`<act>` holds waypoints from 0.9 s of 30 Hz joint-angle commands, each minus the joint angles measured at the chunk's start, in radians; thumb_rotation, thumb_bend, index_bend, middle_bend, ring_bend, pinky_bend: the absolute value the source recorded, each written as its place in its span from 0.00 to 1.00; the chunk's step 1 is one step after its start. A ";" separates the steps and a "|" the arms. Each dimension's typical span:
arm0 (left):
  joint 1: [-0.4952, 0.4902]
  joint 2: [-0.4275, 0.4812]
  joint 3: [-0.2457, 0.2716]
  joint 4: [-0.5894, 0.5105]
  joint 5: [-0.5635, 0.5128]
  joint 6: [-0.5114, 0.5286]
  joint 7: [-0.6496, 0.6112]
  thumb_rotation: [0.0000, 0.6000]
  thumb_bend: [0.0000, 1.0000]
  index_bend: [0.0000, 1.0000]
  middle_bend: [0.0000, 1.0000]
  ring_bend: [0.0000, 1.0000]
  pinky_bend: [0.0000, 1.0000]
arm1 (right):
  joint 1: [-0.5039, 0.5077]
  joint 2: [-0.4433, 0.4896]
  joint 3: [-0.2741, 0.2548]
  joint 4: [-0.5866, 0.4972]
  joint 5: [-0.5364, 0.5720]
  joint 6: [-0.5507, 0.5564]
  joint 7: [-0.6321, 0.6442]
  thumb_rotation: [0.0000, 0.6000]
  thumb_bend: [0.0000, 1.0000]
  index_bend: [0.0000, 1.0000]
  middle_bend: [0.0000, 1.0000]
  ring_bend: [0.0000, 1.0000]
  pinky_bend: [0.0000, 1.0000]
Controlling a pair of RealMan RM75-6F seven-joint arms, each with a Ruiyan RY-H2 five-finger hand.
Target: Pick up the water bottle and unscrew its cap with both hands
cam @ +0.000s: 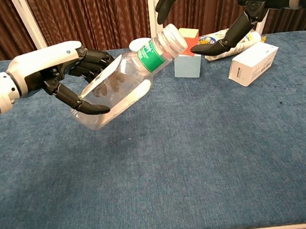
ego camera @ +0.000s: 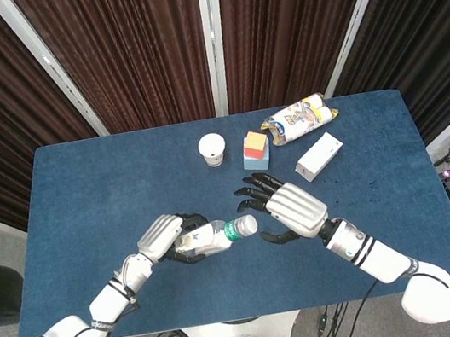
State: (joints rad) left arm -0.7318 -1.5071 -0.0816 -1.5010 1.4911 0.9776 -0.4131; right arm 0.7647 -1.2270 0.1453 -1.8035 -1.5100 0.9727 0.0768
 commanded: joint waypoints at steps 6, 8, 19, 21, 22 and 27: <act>-0.003 0.002 0.001 -0.003 0.000 -0.004 0.002 1.00 0.34 0.56 0.57 0.44 0.42 | 0.005 -0.007 0.002 0.004 0.004 -0.005 -0.002 1.00 0.24 0.29 0.14 0.00 0.00; -0.004 0.002 0.000 -0.004 0.000 -0.004 0.002 1.00 0.34 0.56 0.57 0.44 0.42 | 0.007 -0.009 0.002 0.005 0.004 -0.006 -0.003 1.00 0.24 0.29 0.15 0.00 0.00; -0.002 0.006 0.002 -0.005 0.000 -0.001 -0.003 1.00 0.34 0.56 0.57 0.44 0.42 | 0.006 -0.025 0.007 0.011 0.010 0.007 -0.013 1.00 0.23 0.43 0.18 0.00 0.00; -0.001 0.006 0.002 -0.006 0.001 0.000 -0.003 1.00 0.34 0.56 0.57 0.44 0.42 | 0.005 -0.030 0.008 0.014 0.012 0.013 -0.018 1.00 0.23 0.45 0.20 0.00 0.00; -0.001 0.006 0.002 -0.007 0.002 0.001 -0.003 1.00 0.34 0.56 0.57 0.44 0.42 | 0.005 -0.032 0.008 0.014 0.014 0.014 -0.020 1.00 0.23 0.46 0.20 0.00 0.00; -0.001 0.008 0.003 -0.008 0.003 0.003 -0.003 1.00 0.34 0.56 0.57 0.44 0.43 | 0.003 -0.038 0.012 0.014 0.023 0.018 -0.028 1.00 0.28 0.50 0.22 0.00 0.00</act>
State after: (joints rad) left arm -0.7324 -1.4989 -0.0784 -1.5090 1.4938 0.9802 -0.4157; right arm 0.7683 -1.2648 0.1572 -1.7897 -1.4872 0.9907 0.0493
